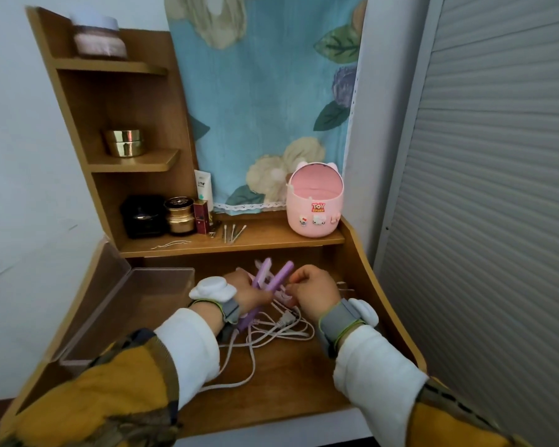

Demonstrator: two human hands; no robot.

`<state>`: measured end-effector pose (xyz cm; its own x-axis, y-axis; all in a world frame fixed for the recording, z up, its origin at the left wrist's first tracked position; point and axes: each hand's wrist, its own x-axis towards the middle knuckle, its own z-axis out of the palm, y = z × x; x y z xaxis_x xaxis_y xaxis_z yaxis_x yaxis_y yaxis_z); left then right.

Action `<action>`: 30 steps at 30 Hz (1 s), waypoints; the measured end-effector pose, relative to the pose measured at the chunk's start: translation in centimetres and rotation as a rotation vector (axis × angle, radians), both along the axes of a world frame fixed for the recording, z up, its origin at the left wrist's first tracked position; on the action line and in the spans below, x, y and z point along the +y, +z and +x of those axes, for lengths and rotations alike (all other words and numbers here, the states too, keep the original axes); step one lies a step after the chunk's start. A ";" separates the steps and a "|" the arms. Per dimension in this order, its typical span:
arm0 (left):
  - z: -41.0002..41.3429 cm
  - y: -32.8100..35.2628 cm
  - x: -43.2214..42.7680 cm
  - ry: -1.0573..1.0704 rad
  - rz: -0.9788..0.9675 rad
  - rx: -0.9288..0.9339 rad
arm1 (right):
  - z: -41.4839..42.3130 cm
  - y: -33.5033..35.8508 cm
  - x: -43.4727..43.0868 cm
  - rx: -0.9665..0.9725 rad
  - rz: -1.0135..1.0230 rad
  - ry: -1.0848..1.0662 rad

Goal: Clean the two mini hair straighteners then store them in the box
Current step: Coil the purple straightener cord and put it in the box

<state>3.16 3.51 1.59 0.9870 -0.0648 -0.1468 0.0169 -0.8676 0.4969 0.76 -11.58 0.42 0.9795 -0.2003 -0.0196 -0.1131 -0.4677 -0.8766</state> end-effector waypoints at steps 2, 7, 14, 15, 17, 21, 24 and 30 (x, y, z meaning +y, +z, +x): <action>-0.5 1.6 0.3 0.019 -0.165 -0.026 | -0.7 0.9 0.0 -0.055 0.053 -0.041; -2.2 7.0 0.2 0.051 -1.149 0.062 | -2.7 3.8 2.3 -0.134 0.457 0.097; -3.1 10.0 0.4 0.015 -1.483 0.023 | -4.2 4.0 4.9 0.004 0.634 0.601; -3.1 10.0 0.5 0.033 -1.509 0.029 | -4.5 4.0 5.0 0.034 0.611 0.653; -2.8 9.9 0.9 0.067 -1.555 0.023 | -4.6 3.5 5.0 0.094 0.465 0.711; -2.1 9.6 2.3 0.123 -1.611 0.050 | -4.1 3.7 4.3 0.152 0.252 0.597; -2.2 9.0 3.1 0.187 -1.543 0.143 | -3.3 4.2 3.1 0.117 0.178 0.352; -3.0 6.5 3.2 0.118 -1.171 0.248 | -3.9 6.8 1.5 0.062 0.298 0.236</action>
